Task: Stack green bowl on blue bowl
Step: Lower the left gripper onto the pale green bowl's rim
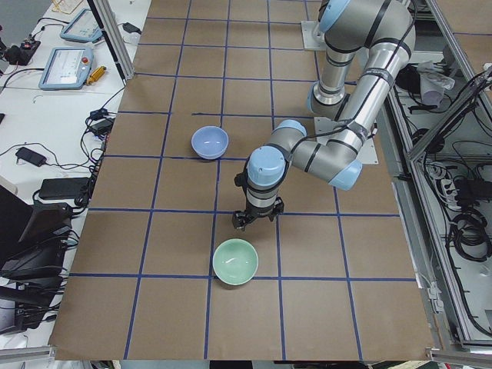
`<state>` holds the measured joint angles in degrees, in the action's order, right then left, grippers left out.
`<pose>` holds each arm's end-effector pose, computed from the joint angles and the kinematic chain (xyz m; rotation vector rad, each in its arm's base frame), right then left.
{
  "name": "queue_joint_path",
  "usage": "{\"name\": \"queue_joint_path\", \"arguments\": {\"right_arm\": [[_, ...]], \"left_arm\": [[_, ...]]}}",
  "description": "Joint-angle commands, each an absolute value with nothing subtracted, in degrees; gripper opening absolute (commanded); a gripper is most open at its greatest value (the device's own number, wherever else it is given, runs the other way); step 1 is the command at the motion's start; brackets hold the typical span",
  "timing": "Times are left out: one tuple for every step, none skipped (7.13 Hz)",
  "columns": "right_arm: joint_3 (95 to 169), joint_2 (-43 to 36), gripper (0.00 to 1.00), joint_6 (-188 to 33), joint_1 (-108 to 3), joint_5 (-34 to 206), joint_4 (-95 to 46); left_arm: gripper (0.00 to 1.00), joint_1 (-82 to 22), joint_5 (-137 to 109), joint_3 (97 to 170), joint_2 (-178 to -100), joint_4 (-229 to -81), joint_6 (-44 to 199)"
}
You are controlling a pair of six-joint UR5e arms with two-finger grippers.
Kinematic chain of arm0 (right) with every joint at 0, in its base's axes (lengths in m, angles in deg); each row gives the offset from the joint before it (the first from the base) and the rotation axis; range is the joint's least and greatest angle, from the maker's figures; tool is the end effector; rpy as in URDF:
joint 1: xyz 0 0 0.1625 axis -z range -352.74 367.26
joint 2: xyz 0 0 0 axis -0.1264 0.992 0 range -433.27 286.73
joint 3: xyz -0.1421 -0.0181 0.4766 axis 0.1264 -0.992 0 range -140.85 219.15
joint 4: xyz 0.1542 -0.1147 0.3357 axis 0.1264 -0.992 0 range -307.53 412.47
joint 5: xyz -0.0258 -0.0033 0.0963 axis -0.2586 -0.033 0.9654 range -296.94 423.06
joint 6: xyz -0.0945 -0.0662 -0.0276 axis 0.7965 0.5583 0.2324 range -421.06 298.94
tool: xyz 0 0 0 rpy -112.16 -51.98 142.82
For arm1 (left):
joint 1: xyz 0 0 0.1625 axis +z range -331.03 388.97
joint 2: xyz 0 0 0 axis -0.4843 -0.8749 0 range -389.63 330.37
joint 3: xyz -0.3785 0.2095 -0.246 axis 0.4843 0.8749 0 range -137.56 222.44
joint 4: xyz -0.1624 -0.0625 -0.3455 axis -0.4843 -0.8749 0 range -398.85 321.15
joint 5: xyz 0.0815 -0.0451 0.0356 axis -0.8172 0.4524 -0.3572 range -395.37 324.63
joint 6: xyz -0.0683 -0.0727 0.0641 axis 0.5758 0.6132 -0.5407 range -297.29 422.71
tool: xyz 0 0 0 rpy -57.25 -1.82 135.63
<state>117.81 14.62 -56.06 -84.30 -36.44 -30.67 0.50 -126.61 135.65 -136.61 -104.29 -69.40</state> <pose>0.1267 -0.4780 0.6052 0.1654 -2.9696 0.0542 0.4604 -0.3984 0.4025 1.7713 2.5049 0.0468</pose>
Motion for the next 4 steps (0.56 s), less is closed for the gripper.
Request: {"name": "queue_joint_path", "arguments": {"right_arm": [[117.81,14.62,1.00,-56.05,-84.32,-36.43,-30.67],[117.81,14.62,1.00,-56.05,-84.23,-36.43,-30.67],[117.81,14.62,1.00,-56.05,-84.32,-36.43,-30.67],[117.81,14.62,1.00,-56.05,-84.32,-36.43,-30.67]], "left_arm": [[1.00,2.85,-125.04,135.61,-141.05,-99.18,-74.11],[1.00,3.30,-123.98,135.35,-142.55,-98.10,-75.18],[1.00,4.09,-123.79,135.26,-143.61,-98.00,-75.97],[1.00,4.27,-123.79,135.08,-144.93,-96.52,-79.46]]}}
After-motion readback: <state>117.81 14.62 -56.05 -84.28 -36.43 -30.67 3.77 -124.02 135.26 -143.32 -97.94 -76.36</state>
